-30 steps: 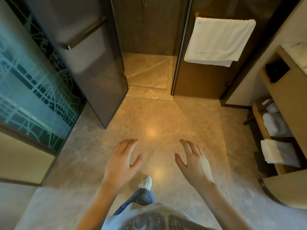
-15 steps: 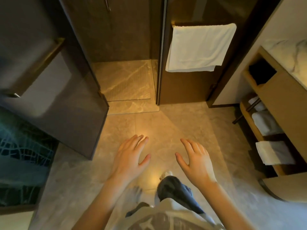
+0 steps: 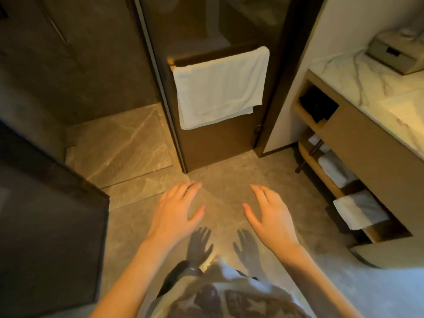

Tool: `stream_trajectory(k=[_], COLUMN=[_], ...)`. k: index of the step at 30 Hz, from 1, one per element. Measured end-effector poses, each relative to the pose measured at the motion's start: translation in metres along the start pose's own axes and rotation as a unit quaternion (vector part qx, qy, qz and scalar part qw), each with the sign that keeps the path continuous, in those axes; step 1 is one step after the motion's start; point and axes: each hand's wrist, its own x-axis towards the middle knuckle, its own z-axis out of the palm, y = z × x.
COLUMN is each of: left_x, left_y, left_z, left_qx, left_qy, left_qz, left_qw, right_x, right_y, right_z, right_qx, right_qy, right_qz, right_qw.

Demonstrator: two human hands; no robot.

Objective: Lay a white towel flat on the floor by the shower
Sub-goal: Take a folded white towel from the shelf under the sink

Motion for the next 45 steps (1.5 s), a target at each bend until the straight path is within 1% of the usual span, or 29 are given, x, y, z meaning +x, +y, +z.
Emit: stream_trajectory(k=[5, 8, 11, 15, 19, 22, 26, 31, 34, 36, 38, 40, 45], left_x=[0.095, 0.145, 0.194, 0.263, 0.333, 0.386, 0.437, 0.456, 0.446, 0.435, 0.421, 0.406, 0.360], left_y=[0.019, 0.034, 0.052, 0.082, 0.119, 0.150, 0.202, 0.260, 0.290, 0.308, 0.324, 0.340, 0.386], left_z=[0.006, 0.024, 0.046, 0.071, 0.086, 0.097, 0.109, 0.127, 0.140, 0.150, 0.162, 0.173, 0.192], left_qx=[-0.007, -0.011, -0.017, -0.038, -0.079, -0.059, -0.063, -0.081, -0.084, -0.084, -0.085, -0.088, -0.104], left_qy=[-0.009, -0.045, -0.080, -0.121, -0.176, -0.177, -0.185, -0.201, -0.213, -0.218, -0.227, -0.234, -0.232], left_qz=[0.082, 0.134, 0.194, 0.263, 0.348, 0.423, 0.501, 0.556, 0.573, 0.582, 0.584, 0.568, 0.502], left_qw=[0.997, 0.990, 0.978, 0.956, 0.917, 0.887, 0.843, 0.802, 0.787, 0.779, 0.775, 0.784, 0.827], right_x=[0.041, 0.054, 0.064, 0.086, 0.110, 0.124, 0.128, 0.116, 0.102, 0.091, 0.076, 0.059, 0.008], right_y=[0.039, 0.063, 0.088, 0.124, 0.145, 0.160, 0.177, 0.200, 0.217, 0.231, 0.247, 0.265, 0.317], right_z=[-0.015, -0.015, -0.011, -0.009, -0.020, -0.033, -0.047, -0.063, -0.073, -0.079, -0.085, -0.092, -0.110], right_qx=[0.003, 0.011, -0.008, -0.031, -0.033, -0.042, -0.049, -0.061, -0.062, -0.060, -0.059, -0.056, -0.066], right_qy=[0.026, 0.067, 0.105, 0.151, 0.206, 0.226, 0.263, 0.273, 0.288, 0.293, 0.293, 0.289, 0.243], right_qz=[0.076, 0.134, 0.182, 0.263, 0.355, 0.414, 0.471, 0.539, 0.561, 0.568, 0.565, 0.550, 0.536], right_qw=[0.997, 0.989, 0.978, 0.952, 0.912, 0.881, 0.841, 0.795, 0.774, 0.767, 0.769, 0.781, 0.806])
